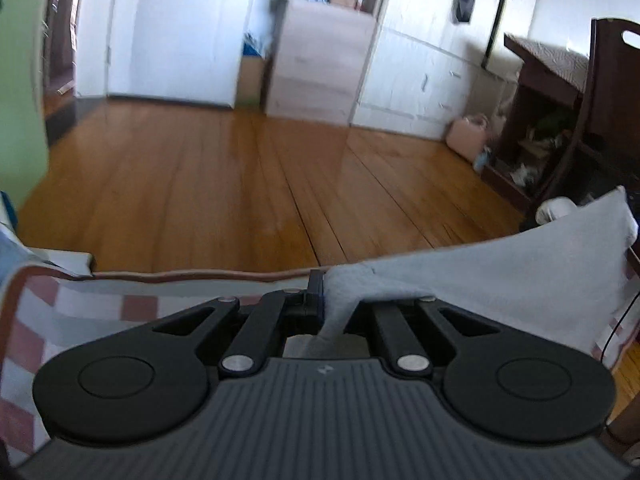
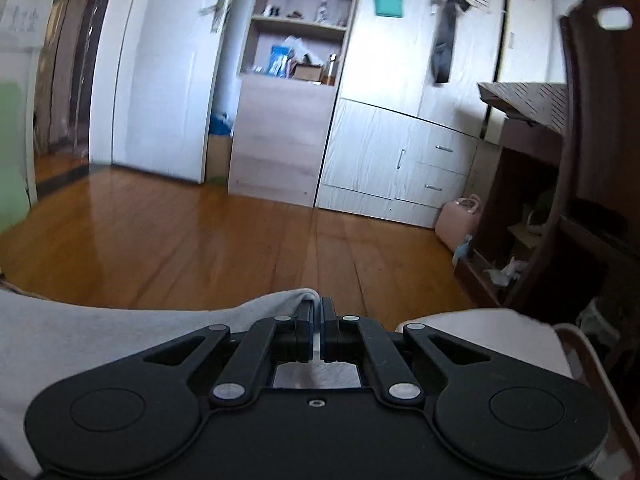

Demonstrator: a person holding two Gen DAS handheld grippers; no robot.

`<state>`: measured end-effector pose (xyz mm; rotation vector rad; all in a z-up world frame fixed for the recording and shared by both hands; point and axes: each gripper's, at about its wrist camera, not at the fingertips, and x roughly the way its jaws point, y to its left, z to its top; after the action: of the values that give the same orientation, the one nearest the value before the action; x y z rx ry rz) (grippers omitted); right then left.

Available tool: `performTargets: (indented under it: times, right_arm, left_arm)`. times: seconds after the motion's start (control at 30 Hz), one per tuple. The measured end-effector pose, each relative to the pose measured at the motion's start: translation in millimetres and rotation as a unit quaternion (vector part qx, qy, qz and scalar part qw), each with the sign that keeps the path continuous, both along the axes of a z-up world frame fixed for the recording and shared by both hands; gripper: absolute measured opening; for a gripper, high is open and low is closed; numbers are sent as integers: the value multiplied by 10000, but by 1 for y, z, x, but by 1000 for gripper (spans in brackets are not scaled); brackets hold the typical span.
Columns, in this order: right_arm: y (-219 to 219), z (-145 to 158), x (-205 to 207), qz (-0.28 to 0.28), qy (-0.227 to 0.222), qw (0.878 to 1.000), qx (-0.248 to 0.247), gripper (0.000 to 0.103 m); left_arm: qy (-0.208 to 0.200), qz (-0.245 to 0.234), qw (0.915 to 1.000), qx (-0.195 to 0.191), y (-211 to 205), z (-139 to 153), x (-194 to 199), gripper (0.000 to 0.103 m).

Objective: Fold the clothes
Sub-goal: 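Lay the t-shirt flat on the blanket and open both grippers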

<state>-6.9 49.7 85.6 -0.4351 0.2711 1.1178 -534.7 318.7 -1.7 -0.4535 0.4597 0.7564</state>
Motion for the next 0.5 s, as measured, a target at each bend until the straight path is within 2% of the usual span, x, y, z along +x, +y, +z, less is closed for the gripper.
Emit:
performTargets:
  times: [0.1,0.13,0.17,0.2,0.27,0.3,0.33,0.37,0.43,0.5]
  right_arm:
    - [70,22,41,-49,-208,9998,-46,3]
    - [102,31,60,-151,-202,9997,-21,3]
    - [133,37,78,-315,-182,9993,10,3]
    - [164,37,94,-577,-140,9982,51,5]
    - [227,18,120,-908,-54,9958,88,27]
    - [252,2,128,-1082,-21,9941,85,34]
    - [267,-18,129,-1342,-3,9909,64,47]
    - [275,-40,128,-1462,154,9891,38,49]
    - [265,-88,120,-1247,916,9880,-32,49]
    - [251,-137,110,-989,1687,9806,-152,49]
  left_arm:
    - [190,-151,9996,129,57,19,36,5]
    - [217,-41,9996,175,84,27,51,7]
    - [175,197,9995,160,115,30,66,17]
    - [124,449,9988,137,146,33,80,46]
    - [277,785,9963,206,204,18,119,88]
    - [373,977,9941,296,227,6,137,83]
    - [374,1290,9903,354,243,-11,150,83]
    - [340,1388,9894,267,252,-29,159,84]
    - [134,1324,9910,-161,244,-70,168,83]
    - [19,1115,9920,-584,226,-111,179,84]
